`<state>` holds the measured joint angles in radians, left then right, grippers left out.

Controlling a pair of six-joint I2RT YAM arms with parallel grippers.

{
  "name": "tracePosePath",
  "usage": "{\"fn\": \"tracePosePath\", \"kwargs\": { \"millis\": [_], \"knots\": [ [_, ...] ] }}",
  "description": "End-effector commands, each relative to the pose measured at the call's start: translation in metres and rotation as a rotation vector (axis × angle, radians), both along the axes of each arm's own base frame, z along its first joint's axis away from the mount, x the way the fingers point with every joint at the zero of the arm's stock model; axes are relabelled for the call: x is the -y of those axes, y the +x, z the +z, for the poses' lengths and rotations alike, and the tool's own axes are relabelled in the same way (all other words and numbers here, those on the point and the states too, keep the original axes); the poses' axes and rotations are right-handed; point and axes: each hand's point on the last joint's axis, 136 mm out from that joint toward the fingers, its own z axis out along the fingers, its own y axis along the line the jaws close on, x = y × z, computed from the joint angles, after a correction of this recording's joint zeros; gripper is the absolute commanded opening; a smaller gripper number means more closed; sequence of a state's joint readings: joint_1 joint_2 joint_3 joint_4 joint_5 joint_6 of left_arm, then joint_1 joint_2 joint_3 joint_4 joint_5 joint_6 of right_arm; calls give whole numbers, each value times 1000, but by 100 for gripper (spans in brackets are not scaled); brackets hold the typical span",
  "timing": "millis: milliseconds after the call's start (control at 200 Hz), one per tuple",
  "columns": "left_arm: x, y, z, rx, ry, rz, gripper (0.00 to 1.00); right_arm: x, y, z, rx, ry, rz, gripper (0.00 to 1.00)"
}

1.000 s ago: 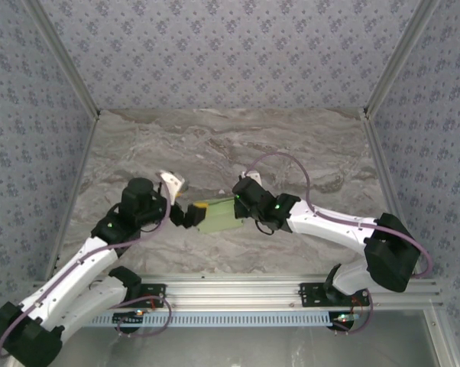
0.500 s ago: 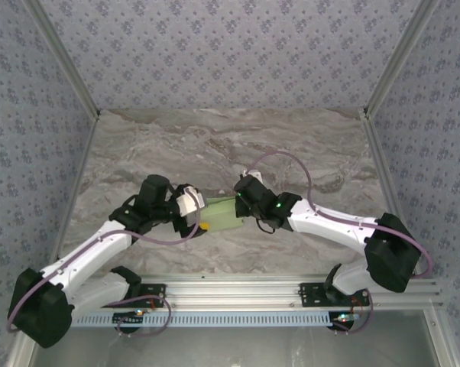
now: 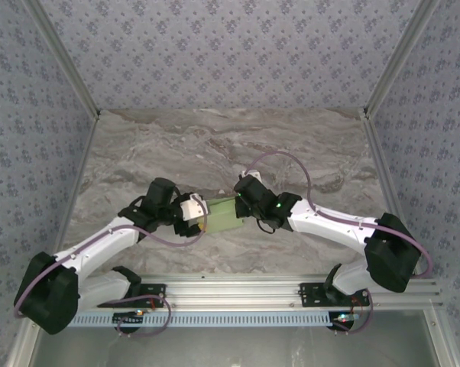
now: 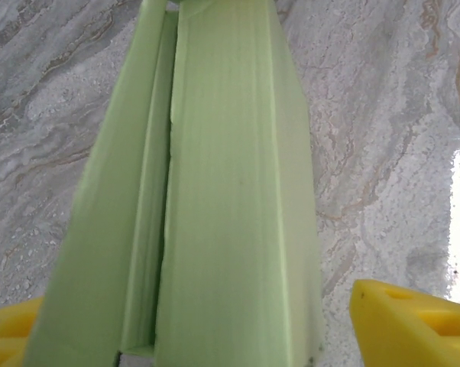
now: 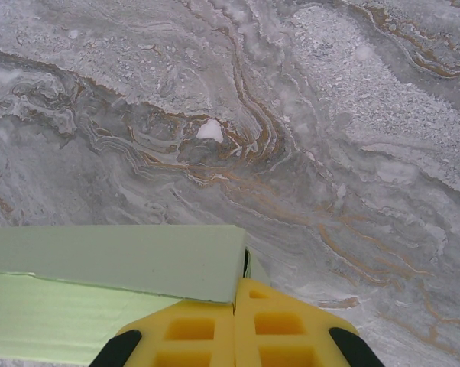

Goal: Fold the paper box

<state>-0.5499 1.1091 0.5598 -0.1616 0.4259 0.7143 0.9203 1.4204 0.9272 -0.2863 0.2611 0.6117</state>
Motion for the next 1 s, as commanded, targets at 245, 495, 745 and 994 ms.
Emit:
{"fn": "tracePosePath", "kwargs": {
  "millis": [245,495,745,994],
  "knots": [
    [8,-6,-11,60,12,-67,64,18,-9,-20,-44,-61,-8,6],
    [9,-10,-15,147,27,-104,54,22,-8,-22,-46,-54,-15,6],
    [15,-12,-18,189,44,-136,44,29,-6,-23,-48,-34,-29,9],
    [24,-10,-21,155,25,-115,44,27,-11,-30,-63,1,-20,11]
  ]
}}
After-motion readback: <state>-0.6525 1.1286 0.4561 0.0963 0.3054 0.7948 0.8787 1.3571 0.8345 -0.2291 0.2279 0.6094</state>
